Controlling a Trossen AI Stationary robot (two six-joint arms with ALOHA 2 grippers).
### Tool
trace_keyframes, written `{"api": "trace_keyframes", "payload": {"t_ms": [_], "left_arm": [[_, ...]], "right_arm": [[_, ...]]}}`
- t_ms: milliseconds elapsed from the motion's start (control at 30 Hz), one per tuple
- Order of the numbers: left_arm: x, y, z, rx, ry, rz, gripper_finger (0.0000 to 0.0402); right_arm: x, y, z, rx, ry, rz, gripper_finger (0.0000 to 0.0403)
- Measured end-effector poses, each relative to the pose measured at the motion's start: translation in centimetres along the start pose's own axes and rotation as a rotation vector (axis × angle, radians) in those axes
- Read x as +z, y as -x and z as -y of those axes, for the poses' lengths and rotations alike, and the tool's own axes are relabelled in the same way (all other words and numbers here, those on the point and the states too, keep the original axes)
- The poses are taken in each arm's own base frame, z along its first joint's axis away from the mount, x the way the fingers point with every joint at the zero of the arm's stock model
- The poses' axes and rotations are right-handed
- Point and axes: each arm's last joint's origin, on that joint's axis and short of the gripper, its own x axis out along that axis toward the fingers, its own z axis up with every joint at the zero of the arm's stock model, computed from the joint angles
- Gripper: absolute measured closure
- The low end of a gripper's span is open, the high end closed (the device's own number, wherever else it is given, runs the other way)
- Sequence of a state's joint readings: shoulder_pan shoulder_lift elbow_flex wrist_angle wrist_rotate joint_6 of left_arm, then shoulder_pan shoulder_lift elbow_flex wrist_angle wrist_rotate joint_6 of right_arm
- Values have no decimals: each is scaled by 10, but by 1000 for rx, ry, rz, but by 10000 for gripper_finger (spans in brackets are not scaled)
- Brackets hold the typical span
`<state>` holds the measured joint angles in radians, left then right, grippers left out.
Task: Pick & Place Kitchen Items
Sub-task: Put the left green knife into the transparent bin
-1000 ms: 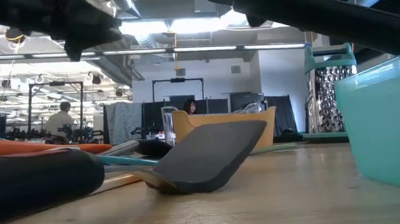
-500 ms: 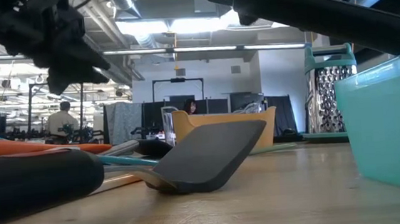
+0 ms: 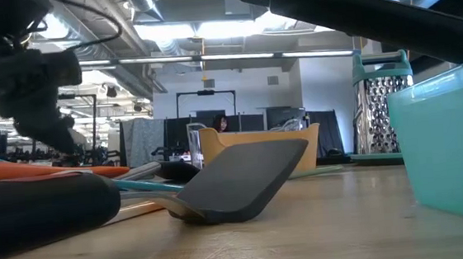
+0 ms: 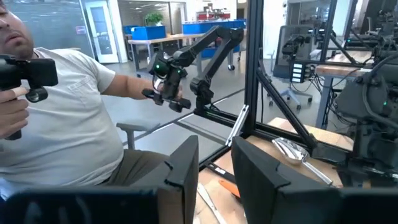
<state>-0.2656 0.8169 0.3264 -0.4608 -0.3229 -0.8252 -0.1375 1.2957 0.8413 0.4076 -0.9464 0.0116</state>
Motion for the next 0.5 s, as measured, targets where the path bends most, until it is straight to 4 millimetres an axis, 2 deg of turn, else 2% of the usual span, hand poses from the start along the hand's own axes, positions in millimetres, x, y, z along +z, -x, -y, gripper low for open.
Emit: {"api": "trace_keyframes", "payload": {"t_ms": [133,300,500], "left_arm": [[0,-1,-3,24,8,-3,256],[9,-1,-1,35,36,100,256],[15,0,4,0,-5,170,256]], "right_arm": [[0,0,0,-3,-2,-1,304],[-5,0,0,-2,-48,-34,304],[-10,0,-1,-2,-207,-66,304]]}}
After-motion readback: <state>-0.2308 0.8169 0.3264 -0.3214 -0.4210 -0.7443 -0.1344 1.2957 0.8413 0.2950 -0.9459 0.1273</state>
